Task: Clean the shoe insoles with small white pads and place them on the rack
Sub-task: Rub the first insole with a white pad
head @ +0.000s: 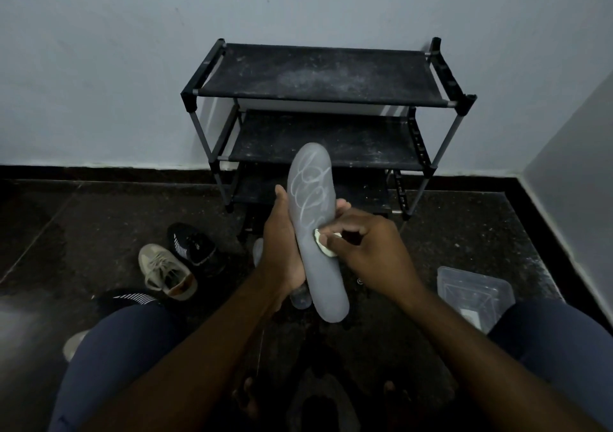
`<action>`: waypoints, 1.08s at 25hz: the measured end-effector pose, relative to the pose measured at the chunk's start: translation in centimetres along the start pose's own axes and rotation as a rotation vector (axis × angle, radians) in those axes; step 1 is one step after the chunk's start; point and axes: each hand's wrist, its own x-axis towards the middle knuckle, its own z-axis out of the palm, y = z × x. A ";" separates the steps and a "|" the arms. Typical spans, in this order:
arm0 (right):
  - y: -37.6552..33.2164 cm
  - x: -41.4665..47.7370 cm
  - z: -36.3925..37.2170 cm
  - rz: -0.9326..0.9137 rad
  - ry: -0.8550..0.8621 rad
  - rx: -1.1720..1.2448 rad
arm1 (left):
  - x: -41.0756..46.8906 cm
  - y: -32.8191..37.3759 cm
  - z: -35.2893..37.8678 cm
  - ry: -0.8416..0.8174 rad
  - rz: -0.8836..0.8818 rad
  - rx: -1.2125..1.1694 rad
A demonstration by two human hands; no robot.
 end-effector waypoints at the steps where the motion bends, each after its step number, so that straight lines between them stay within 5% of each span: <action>1: 0.0 -0.2 0.1 -0.011 -0.029 -0.040 | 0.2 0.1 -0.3 -0.010 -0.006 -0.009; 6: 0.1 0.3 -0.4 -0.092 0.097 -0.187 | 0.2 -0.1 -0.4 0.014 -0.050 0.042; 12: 0.2 0.0 0.5 -0.121 -0.026 -0.358 | 0.4 -0.3 -0.2 -0.007 -0.059 0.010; 16: 0.0 0.7 0.3 -0.115 0.083 -0.395 | 0.5 -0.7 0.2 0.017 -0.025 0.050; 20: -0.3 0.4 0.7 -0.120 -0.031 -0.343 | 0.1 -0.4 0.4 0.029 -0.005 0.084; 27: -0.1 1.1 0.5 -0.121 0.044 -0.412 | 1.0 -1.0 0.2 0.047 -0.006 0.118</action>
